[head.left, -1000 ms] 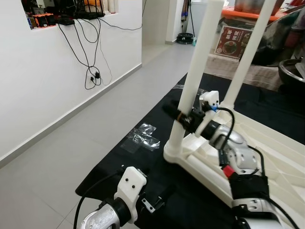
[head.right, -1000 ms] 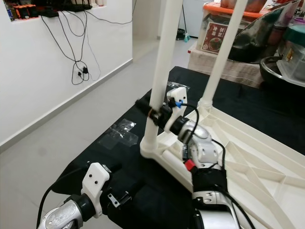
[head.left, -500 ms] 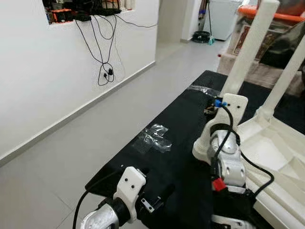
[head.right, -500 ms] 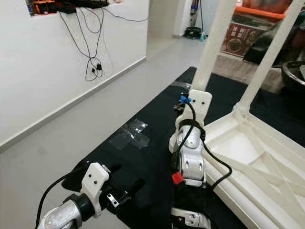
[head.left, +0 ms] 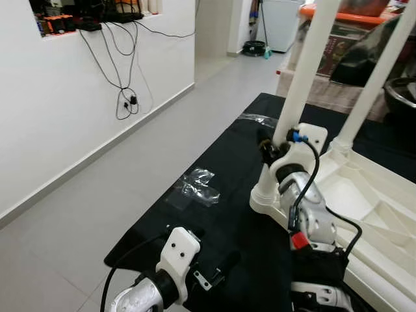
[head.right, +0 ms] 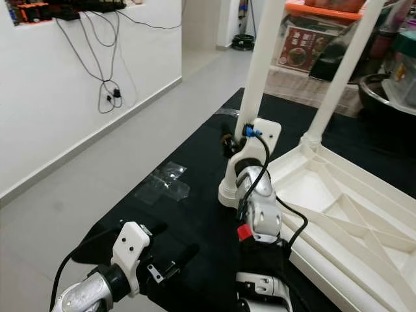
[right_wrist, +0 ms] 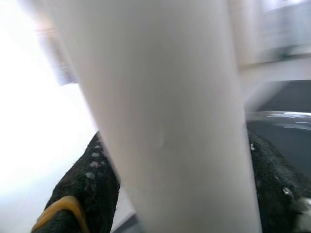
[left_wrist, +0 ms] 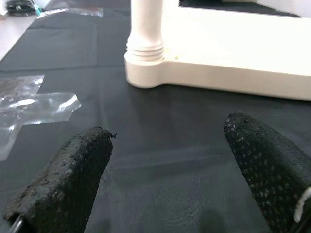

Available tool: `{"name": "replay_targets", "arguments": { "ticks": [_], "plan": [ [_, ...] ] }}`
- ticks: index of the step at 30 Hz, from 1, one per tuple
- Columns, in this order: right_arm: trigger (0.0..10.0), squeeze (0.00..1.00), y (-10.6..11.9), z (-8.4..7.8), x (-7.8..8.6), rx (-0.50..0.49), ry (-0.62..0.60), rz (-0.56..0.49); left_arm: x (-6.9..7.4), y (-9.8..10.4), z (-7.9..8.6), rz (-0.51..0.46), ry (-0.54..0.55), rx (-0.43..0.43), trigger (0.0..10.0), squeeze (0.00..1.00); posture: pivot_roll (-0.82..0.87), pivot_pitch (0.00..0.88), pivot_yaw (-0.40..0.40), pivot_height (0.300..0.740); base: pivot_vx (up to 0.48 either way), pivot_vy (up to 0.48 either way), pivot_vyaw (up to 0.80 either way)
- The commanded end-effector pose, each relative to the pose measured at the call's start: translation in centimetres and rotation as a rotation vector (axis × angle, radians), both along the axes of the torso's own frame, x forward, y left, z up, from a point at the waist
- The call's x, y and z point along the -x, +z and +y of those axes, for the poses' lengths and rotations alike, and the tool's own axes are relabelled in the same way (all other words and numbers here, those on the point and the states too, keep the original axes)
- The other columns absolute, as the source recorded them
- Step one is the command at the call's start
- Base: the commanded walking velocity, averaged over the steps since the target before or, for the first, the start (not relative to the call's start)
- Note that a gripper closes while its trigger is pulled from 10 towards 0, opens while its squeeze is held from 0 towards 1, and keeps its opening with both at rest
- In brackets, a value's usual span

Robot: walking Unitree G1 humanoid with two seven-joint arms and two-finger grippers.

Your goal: Building children table

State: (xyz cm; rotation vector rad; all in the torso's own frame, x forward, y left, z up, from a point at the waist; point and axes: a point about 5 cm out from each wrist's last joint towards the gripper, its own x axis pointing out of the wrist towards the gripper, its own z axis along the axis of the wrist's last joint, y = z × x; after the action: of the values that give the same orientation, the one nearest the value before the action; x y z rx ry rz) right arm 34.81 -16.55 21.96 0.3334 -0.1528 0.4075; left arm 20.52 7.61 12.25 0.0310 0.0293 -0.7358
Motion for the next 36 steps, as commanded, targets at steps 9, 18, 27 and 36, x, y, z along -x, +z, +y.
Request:
{"name": "replay_targets", "arguments": {
  "ticks": [9, 18, 27, 36],
  "plan": [
    [10.0, 0.0, -0.1, 0.8, 1.8, 0.069, 0.776, -0.091, 0.0, -0.3, 0.0, 0.011, 0.003, -0.006, 10.0, 0.0, 0.1, 0.041, -0.075, 0.74, 0.0, 0.0, 0.0],
    [2.9, 0.0, -0.9, 2.7, 0.0, 0.291, 0.781, -0.079, 0.1, -0.2, 0.0, 0.011, 0.007, -0.009, 10.0, 0.0, 0.11, 0.043, -0.072, 0.74, 0.0, 0.0, 0.0],
    [0.0, 0.0, -0.2, 2.7, -0.9, 0.305, 0.59, -0.148, 0.1, -0.2, 0.0, 0.012, 0.007, -0.007, 10.0, 0.0, 0.11, 0.045, -0.073, 0.74, 0.0, 0.0, 0.0],
    [0.0, 0.0, -1.5, -1.8, -2.6, 0.299, -0.452, 0.044, 0.1, -0.2, 0.1, 0.013, 0.003, -0.008, 10.0, 0.0, 0.09, 0.041, -0.068, 0.74, 0.0, 0.0, 0.0]
  ]
}}
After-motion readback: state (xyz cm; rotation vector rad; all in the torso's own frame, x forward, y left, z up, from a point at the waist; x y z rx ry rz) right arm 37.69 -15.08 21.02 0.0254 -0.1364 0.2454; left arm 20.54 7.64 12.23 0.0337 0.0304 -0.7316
